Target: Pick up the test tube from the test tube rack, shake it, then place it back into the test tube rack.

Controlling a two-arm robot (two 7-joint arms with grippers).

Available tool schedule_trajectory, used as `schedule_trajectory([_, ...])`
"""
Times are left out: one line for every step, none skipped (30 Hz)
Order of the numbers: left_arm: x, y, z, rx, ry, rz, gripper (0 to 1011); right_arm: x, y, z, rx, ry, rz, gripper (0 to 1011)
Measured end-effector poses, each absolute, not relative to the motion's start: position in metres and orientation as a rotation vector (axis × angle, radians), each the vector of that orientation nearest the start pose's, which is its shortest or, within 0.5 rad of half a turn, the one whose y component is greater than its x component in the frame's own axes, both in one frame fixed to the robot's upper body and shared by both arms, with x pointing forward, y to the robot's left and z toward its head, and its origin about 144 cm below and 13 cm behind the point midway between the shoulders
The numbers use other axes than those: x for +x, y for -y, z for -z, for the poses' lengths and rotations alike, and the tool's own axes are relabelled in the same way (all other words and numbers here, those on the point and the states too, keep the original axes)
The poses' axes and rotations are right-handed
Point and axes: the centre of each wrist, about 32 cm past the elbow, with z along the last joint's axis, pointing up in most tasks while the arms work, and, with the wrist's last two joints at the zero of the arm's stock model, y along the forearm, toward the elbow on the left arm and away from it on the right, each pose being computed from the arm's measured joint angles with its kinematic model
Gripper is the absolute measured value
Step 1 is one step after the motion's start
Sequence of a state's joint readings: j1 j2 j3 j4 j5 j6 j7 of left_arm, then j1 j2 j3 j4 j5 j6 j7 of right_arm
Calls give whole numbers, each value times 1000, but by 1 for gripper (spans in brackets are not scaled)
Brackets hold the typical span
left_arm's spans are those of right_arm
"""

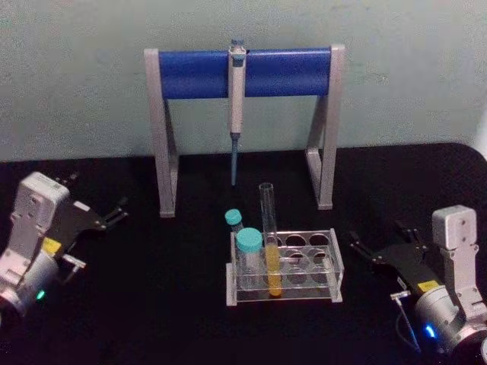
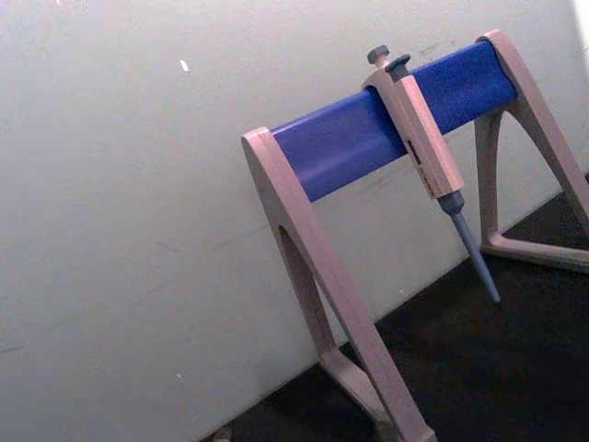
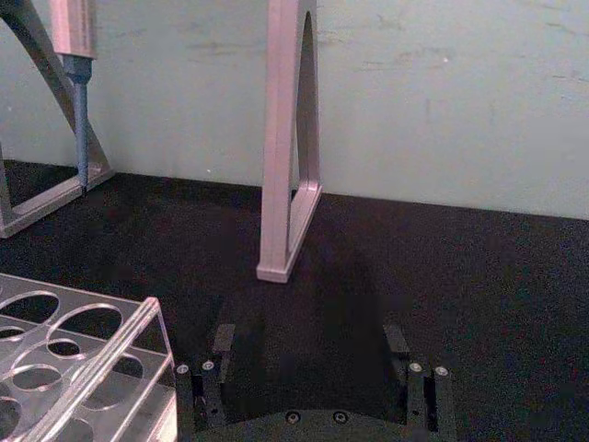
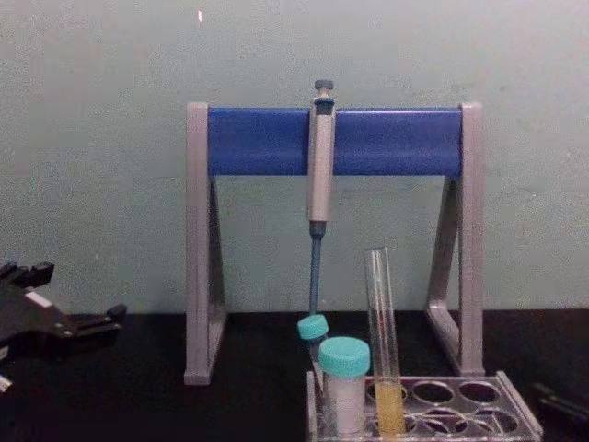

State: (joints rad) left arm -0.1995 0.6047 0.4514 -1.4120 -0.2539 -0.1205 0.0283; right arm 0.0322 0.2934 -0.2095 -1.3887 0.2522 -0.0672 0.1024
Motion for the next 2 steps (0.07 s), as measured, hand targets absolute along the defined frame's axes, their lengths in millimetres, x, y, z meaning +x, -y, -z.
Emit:
schedule_trajectory([489, -310, -1140, 304, 285, -1248, 1001, 457, 266, -1091, -141, -64, 1313, 1000])
schedule_trajectory([489, -310, -1140, 304, 285, -1248, 1001, 457, 266, -1091, -141, -64, 1313, 1000])
